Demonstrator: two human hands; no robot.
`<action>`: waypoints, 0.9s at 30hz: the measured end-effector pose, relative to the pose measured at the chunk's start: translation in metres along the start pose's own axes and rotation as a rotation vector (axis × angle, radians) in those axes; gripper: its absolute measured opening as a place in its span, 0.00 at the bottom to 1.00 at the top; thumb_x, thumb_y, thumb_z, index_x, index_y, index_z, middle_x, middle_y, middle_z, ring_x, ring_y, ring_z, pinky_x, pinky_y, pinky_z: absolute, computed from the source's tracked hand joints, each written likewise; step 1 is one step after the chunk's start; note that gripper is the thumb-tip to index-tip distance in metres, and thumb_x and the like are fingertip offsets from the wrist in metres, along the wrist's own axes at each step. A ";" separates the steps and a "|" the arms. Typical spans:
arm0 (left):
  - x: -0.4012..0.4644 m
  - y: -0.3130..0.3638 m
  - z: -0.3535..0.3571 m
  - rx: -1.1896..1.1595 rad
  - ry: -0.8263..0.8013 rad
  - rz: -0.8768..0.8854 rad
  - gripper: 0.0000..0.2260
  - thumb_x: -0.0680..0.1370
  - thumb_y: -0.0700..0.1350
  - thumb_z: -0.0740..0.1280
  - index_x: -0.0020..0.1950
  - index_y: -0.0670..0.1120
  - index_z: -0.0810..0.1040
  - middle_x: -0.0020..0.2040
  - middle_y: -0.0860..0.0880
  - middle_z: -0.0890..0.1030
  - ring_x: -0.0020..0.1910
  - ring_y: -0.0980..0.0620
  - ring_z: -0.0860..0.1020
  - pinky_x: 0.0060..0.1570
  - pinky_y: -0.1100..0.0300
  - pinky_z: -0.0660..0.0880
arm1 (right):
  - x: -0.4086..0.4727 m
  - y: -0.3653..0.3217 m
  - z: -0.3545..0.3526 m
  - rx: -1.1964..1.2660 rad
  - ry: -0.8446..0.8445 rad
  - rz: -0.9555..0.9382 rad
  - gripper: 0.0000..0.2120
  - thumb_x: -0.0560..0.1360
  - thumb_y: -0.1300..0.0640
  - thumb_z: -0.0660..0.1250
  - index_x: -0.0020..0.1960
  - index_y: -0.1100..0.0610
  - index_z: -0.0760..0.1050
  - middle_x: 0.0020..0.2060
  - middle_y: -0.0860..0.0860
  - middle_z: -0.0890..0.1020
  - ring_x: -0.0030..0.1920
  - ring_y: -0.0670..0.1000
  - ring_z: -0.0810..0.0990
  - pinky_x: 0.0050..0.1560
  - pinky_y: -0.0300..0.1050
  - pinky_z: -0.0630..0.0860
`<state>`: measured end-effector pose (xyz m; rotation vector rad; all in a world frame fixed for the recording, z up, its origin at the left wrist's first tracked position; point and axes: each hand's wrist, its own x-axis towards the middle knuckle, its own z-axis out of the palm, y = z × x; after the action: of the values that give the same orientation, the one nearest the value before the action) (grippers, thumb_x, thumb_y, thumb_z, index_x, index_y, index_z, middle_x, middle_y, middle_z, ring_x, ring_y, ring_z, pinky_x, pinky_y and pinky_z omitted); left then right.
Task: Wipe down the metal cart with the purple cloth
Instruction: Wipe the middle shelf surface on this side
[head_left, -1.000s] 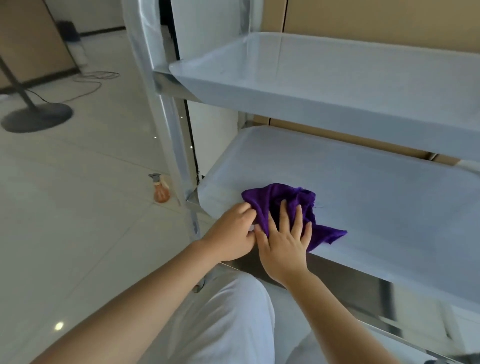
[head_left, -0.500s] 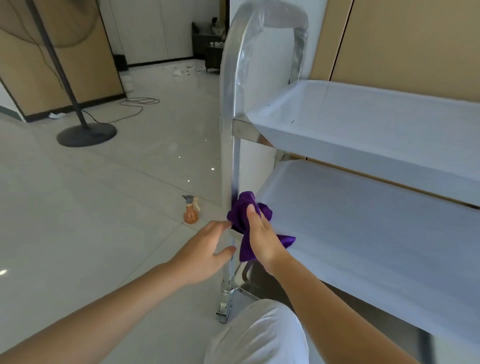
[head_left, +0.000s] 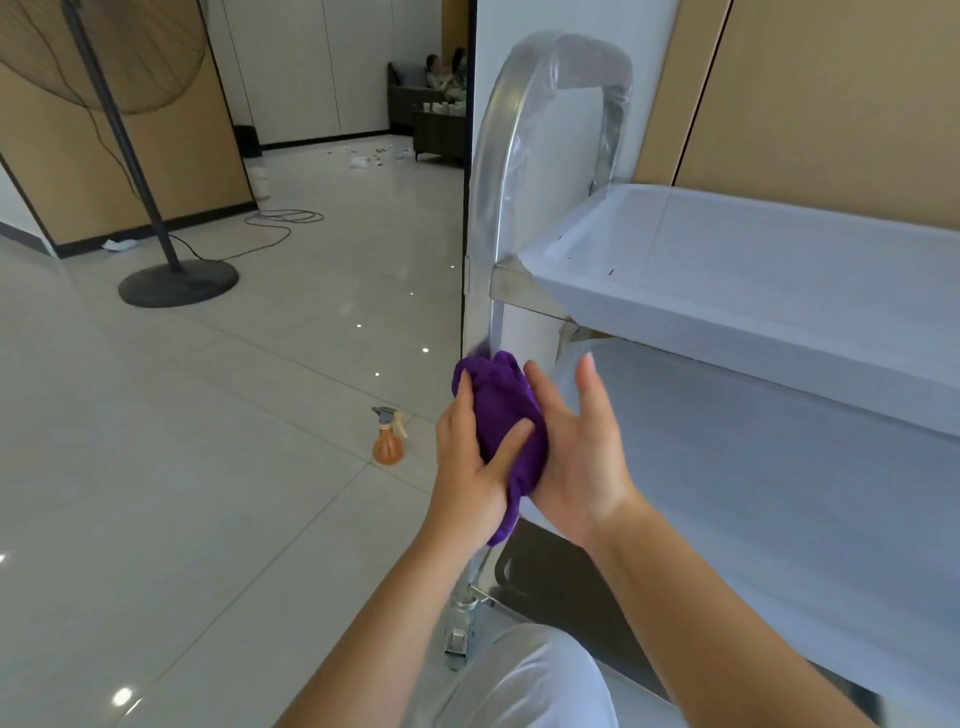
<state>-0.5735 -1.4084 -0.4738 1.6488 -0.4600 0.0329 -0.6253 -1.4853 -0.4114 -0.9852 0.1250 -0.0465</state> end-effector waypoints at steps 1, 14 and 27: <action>0.002 0.000 0.004 0.030 0.045 0.020 0.31 0.74 0.56 0.65 0.75 0.51 0.59 0.65 0.46 0.70 0.62 0.64 0.68 0.51 0.84 0.59 | 0.000 -0.003 -0.004 0.028 -0.002 0.003 0.26 0.77 0.35 0.43 0.55 0.51 0.72 0.40 0.51 0.85 0.39 0.50 0.85 0.37 0.43 0.80; 0.031 0.023 -0.039 -0.305 0.334 0.135 0.07 0.81 0.48 0.59 0.51 0.48 0.76 0.42 0.45 0.71 0.38 0.51 0.71 0.36 0.55 0.69 | 0.011 0.005 -0.033 -0.829 0.320 -0.105 0.11 0.79 0.57 0.60 0.61 0.52 0.73 0.56 0.47 0.76 0.58 0.48 0.73 0.55 0.39 0.66; 0.065 0.002 -0.014 -0.129 0.168 0.042 0.22 0.65 0.50 0.74 0.55 0.45 0.75 0.46 0.51 0.80 0.45 0.52 0.80 0.43 0.59 0.79 | 0.034 0.038 -0.034 -0.872 -0.075 -0.189 0.31 0.71 0.71 0.57 0.65 0.40 0.62 0.62 0.39 0.71 0.59 0.40 0.73 0.52 0.32 0.70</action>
<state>-0.5106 -1.4132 -0.4513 1.4959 -0.3604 0.1682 -0.5969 -1.4956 -0.4644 -1.8661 -0.0267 -0.1345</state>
